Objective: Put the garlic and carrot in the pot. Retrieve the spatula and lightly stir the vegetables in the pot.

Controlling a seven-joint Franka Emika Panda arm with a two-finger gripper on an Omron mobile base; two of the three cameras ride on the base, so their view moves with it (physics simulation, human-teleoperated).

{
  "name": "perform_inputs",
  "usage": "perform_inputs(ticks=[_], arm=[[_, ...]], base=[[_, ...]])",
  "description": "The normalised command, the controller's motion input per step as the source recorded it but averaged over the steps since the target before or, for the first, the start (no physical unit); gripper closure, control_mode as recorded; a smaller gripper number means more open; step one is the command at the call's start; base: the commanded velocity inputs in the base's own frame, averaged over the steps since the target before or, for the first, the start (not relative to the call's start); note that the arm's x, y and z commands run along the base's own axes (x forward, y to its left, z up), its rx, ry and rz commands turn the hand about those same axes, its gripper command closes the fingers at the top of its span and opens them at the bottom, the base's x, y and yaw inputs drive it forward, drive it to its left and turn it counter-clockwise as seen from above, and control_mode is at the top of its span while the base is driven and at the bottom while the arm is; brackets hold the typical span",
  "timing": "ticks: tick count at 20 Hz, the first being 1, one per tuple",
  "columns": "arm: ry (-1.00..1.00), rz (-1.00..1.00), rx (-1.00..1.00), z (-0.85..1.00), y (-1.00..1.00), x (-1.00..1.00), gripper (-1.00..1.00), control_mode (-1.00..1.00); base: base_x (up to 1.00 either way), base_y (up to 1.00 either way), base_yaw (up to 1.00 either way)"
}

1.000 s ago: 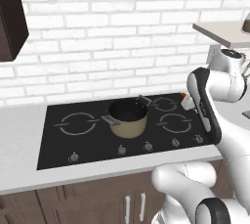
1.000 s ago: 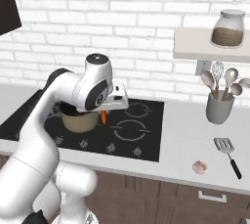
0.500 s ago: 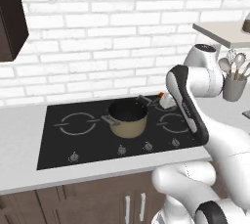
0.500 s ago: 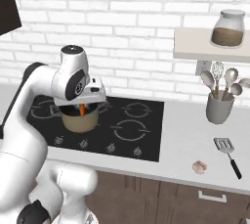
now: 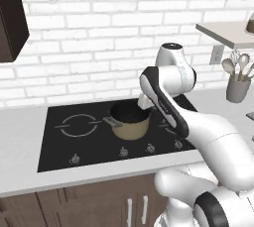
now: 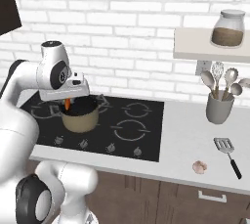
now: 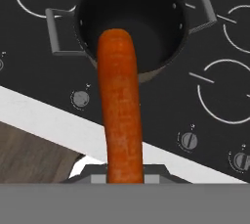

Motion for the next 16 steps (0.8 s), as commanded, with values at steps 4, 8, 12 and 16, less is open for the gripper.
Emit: perform_inputs(ticks=[4, 8, 12, 16], arm=[[0.05, 0.00, 0.00, -0.07, 0.24, 0.42, 1.00, -1.00], [0.06, 0.00, 0.00, -0.16, 0.28, 0.29, 1.00, -1.00], [0.01, 0.00, 0.00, -0.33, 0.08, 0.25, 1.00, -1.00], [-0.03, 0.00, 0.00, -0.44, 0.00, 0.27, 1.00, -1.00]], base=[[0.00, 0.00, 0.00], [0.00, 0.00, 0.00], [0.00, 0.00, 0.00], [0.00, 0.00, 0.00]])
